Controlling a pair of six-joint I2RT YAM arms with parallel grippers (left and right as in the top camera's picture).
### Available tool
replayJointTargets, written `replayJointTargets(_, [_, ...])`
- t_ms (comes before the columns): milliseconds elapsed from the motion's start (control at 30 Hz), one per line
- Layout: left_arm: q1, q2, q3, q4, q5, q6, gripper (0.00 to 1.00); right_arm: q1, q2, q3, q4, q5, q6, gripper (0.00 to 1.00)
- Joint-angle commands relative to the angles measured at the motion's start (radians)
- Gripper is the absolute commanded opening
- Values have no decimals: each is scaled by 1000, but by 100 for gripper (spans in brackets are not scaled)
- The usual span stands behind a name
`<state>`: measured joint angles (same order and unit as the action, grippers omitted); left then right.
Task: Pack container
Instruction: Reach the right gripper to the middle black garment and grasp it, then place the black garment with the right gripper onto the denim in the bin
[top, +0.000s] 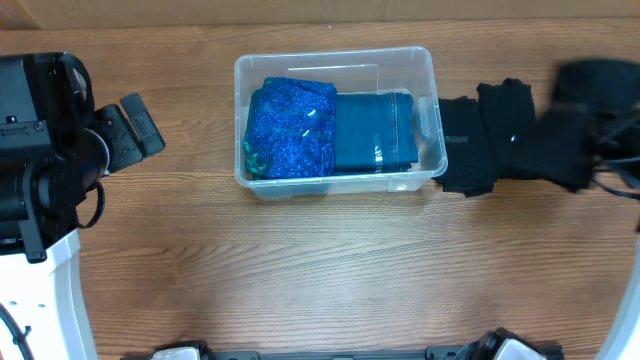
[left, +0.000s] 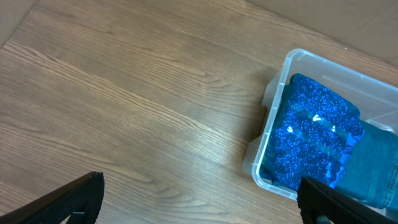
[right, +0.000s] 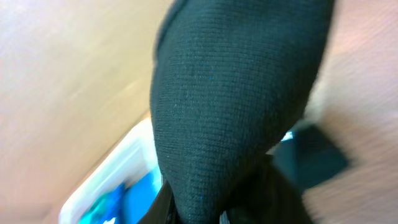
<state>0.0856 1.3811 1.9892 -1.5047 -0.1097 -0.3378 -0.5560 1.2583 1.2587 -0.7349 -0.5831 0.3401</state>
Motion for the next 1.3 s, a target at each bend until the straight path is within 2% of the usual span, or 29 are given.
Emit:
replayJointTargets(0, [0, -1, 3, -3, -13, 1, 100, 201, -6, 7, 18, -159, 6, 4])
replayJointTargets(100, [0, -1, 3, -3, -13, 1, 100, 380, 9, 7, 164, -252, 5, 4])
replayJointTargets(167, [0, -1, 3, -3, -13, 1, 100, 525, 24, 7, 320, -286, 6, 4])
replayJointTargets(233, [0, -1, 3, -3, -13, 1, 100, 650, 57, 7, 408, -242, 19, 4])
replayJointTargets(333, [0, -1, 3, -3, -13, 1, 100, 739, 144, 6, 417, -107, 36, 4])
replayJointTargets(567, [0, -1, 3, -3, -13, 1, 100, 775, 455, 6, 504, -78, 61, 4])
replayJointTargets(667, [0, -1, 3, -3, -13, 1, 100, 748, 537, 6, 461, 97, 59, 4])
replayJointTargets(800, [0, -1, 3, -3, -13, 1, 100, 714, 549, 7, 434, 240, 54, 4])
replayJointTargets(867, [0, -1, 3, -3, -13, 1, 100, 685, 546, 7, 435, 272, 53, 27])
replayJointTargets(933, [0, -1, 3, -3, -13, 1, 100, 662, 539, 7, 433, 267, 54, 38])
replayJointTargets(967, [0, -1, 3, -3, -13, 1, 100, 651, 523, 7, 429, 265, 53, 53])
replayJointTargets(1033, [0, -1, 3, -3, -13, 1, 100, 636, 478, 7, 443, 219, 42, 69])
replayJointTargets(1133, [0, -1, 3, -3, -13, 1, 100, 594, 368, 40, 449, 106, 43, 72])
replayJointTargets(1267, [0, -1, 3, -3, -13, 1, 100, 501, 270, 91, 291, 103, 50, 73])
